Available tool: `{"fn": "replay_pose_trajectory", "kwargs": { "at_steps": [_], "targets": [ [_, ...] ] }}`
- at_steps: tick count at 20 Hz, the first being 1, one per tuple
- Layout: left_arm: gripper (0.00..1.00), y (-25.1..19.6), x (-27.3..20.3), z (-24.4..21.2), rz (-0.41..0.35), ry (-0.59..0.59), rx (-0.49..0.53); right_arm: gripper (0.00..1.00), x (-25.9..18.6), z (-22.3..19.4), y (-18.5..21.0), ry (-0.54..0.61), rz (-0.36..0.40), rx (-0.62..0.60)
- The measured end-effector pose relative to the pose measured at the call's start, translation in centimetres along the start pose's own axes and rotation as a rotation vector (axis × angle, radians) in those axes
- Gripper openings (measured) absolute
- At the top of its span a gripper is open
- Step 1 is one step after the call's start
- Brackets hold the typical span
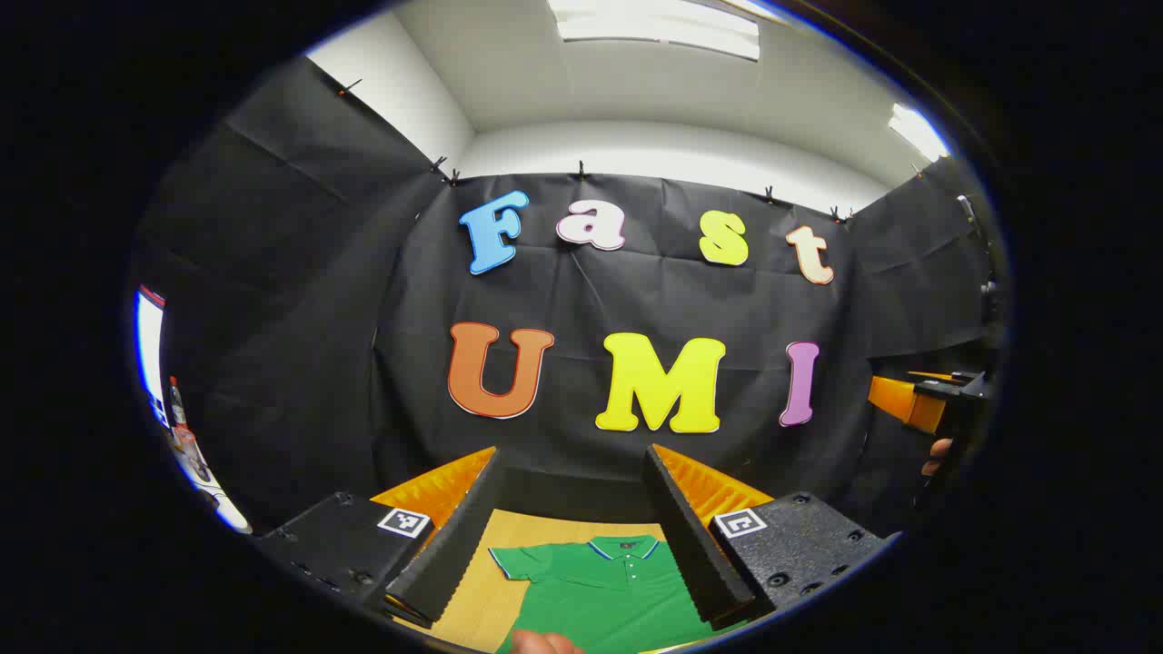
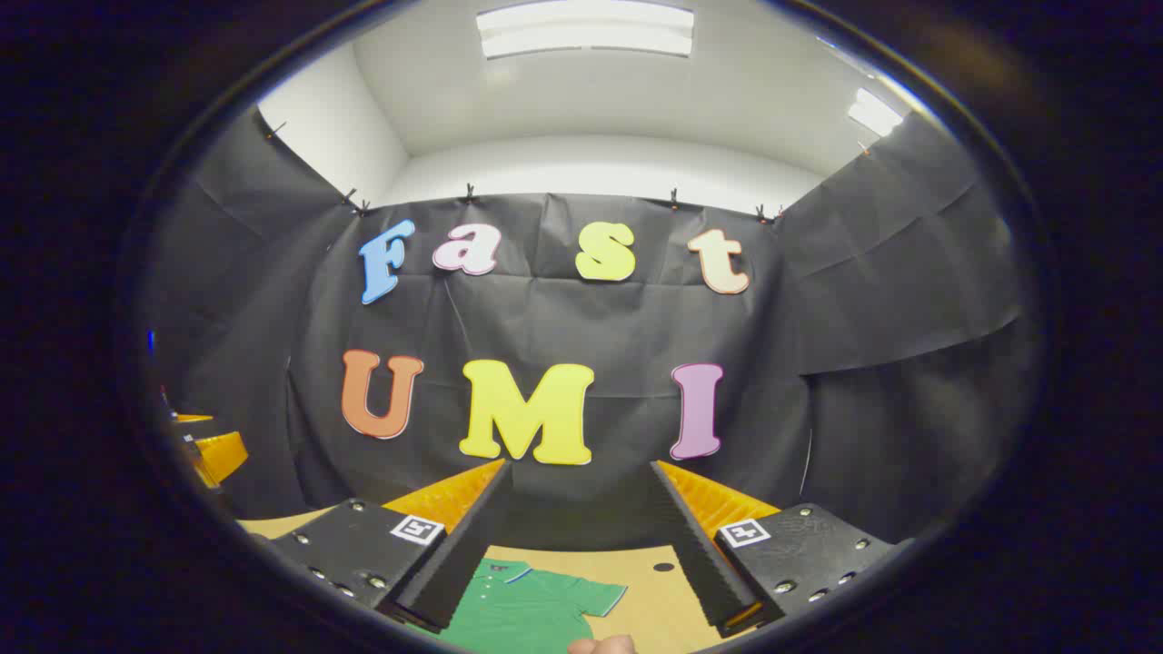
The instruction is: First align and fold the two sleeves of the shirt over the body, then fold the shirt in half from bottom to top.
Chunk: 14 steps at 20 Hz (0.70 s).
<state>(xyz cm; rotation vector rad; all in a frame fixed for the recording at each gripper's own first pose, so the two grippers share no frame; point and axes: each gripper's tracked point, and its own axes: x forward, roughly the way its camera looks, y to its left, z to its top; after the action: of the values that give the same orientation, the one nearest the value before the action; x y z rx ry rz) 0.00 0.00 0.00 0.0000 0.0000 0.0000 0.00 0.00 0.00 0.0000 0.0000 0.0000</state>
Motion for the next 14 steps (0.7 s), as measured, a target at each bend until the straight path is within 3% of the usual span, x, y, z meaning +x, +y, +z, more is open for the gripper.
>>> {"fn": "replay_pose_trajectory", "kwargs": {
  "at_steps": [1, 6, 13, 14],
  "targets": [
    [0.97, -0.2, 0.6, -0.2, -0.010, 0.001, 0.005, 0.93, 0.3, -0.3, -0.2, 0.005, -0.004, 0.004],
    [0.98, -1.3, 1.9, -2.0, -0.039, 0.029, 0.008, 0.94, 0.7, -2.7, -1.6, 0.060, -0.044, 0.017],
    [0.98, -0.4, 3.2, -2.3, -0.028, 0.038, 0.033, 0.94, 2.1, -4.2, -1.3, 0.084, -0.050, 0.015],
    [0.90, -0.3, 3.3, -2.2, -0.024, 0.038, 0.035, 0.94, 2.2, -4.5, -1.1, 0.086, -0.045, 0.009]
  ]
}}
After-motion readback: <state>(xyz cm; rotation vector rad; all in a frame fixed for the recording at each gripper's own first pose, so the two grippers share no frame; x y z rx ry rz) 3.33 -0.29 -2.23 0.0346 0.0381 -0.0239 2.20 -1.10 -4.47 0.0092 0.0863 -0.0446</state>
